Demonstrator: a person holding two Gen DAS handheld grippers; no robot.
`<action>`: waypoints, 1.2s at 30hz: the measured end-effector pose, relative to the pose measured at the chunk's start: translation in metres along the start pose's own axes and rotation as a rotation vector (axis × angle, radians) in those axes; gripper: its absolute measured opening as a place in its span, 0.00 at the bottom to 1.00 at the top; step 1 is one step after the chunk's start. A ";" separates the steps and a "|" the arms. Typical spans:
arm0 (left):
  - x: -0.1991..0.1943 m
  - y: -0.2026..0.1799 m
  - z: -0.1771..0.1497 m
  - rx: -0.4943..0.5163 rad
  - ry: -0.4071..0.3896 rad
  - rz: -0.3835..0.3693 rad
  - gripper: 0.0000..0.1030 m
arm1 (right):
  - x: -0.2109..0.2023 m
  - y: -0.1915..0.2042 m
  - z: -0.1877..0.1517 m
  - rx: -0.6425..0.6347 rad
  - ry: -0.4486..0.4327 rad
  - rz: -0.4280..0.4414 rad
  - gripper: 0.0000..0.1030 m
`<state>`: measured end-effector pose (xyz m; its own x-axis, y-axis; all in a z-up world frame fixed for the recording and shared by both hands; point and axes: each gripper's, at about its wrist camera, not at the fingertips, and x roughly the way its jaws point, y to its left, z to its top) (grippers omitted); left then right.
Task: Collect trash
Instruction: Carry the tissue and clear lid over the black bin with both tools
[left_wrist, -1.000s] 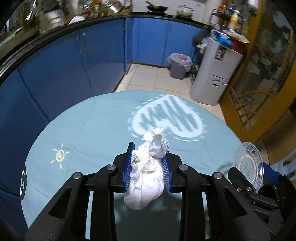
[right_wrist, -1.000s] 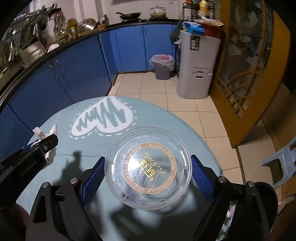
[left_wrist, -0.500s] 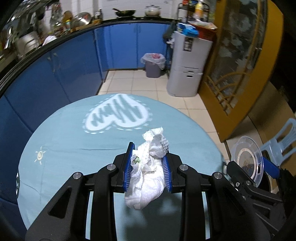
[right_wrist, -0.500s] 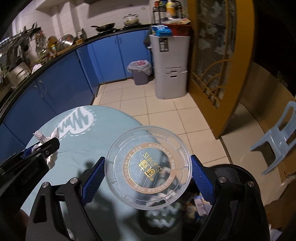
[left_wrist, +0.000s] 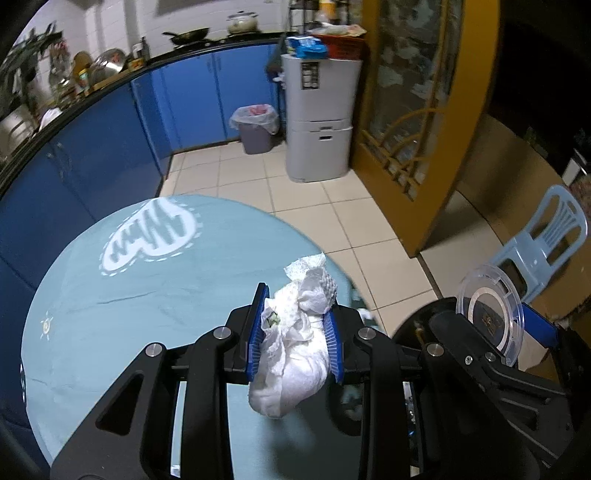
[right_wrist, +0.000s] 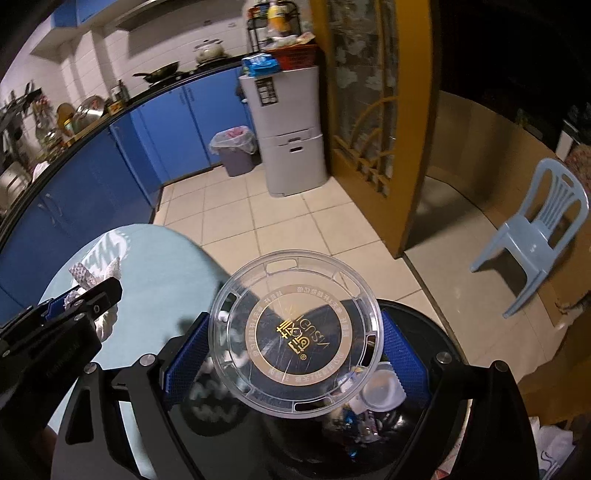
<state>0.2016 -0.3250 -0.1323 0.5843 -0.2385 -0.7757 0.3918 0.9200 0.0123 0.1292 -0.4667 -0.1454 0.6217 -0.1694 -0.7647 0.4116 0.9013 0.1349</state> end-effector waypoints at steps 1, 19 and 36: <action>0.000 -0.007 0.000 0.011 0.000 -0.004 0.29 | -0.001 -0.007 0.000 0.012 -0.001 -0.007 0.83; -0.001 -0.094 0.000 0.153 -0.002 -0.074 0.30 | -0.011 -0.087 -0.006 0.140 -0.011 -0.075 0.84; 0.001 -0.086 0.002 0.098 -0.013 -0.015 0.85 | -0.001 -0.116 -0.009 0.201 0.005 -0.085 0.84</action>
<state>0.1699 -0.4052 -0.1333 0.5866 -0.2564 -0.7682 0.4679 0.8815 0.0631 0.0750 -0.5678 -0.1662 0.5755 -0.2393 -0.7820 0.5877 0.7860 0.1920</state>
